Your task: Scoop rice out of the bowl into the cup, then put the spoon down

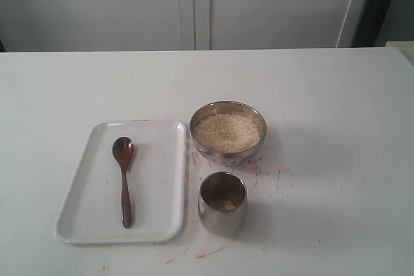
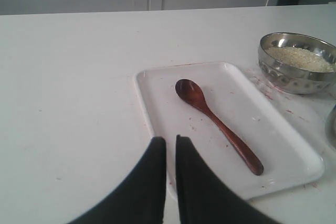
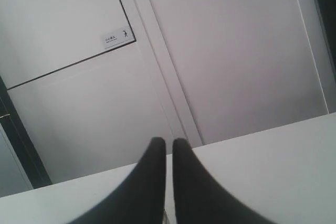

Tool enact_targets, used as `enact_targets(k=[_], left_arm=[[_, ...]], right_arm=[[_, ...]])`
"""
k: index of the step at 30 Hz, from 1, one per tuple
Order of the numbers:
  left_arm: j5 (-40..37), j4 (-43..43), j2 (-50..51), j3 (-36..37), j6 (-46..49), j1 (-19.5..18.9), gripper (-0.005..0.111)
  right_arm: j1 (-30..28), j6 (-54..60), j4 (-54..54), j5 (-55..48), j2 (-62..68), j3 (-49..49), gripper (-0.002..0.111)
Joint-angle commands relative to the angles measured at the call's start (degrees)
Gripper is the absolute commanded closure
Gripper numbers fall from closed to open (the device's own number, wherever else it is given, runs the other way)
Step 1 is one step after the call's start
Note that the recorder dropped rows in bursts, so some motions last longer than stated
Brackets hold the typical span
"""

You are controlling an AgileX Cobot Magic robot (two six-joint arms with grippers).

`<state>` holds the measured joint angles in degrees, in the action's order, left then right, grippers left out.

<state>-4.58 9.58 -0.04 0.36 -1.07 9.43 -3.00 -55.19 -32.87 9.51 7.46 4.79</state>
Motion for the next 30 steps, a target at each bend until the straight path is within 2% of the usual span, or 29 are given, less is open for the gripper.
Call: enact_targets(k=[1, 5, 8, 13, 18, 20, 25, 30], left_arm=[[0.21, 0.55, 0.04, -0.36, 0.01, 0.38, 0.092], [0.21, 0.55, 0.04, -0.36, 0.01, 0.38, 0.092], [0.21, 0.55, 0.04, -0.36, 0.01, 0.38, 0.092], [0.21, 0.55, 0.04, -0.36, 0.01, 0.38, 0.092], [0.21, 0.55, 0.04, -0.36, 0.01, 0.38, 0.092], [0.21, 0.55, 0.04, -0.36, 0.01, 0.38, 0.092], [0.21, 0.55, 0.04, -0.36, 0.01, 0.38, 0.092], [0.21, 0.55, 0.04, -0.36, 0.01, 0.38, 0.092]], right_arm=[[-0.43, 1.3, -0.4, -0.49, -0.51, -0.39, 0.103], [-0.43, 8.42, 0.7, 0.07, -1.43, -3.25, 0.103], [-0.43, 16.37, 6.35, 0.58, -2.45, -4.79, 0.103], [-0.43, 21.03, 6.27, -0.27, -5.64, -4.79, 0.103], [-0.43, 20.92, 6.88, 1.41, -6.03, -4.79, 0.103], [-0.43, 24.81, 11.82, 2.3, -6.03, -4.79, 0.103], [-0.43, 49.77, 33.61, 0.31, -6.03, -4.79, 0.103], [-0.43, 53.93, 34.26, -6.14, -6.03, -4.79, 0.103]])
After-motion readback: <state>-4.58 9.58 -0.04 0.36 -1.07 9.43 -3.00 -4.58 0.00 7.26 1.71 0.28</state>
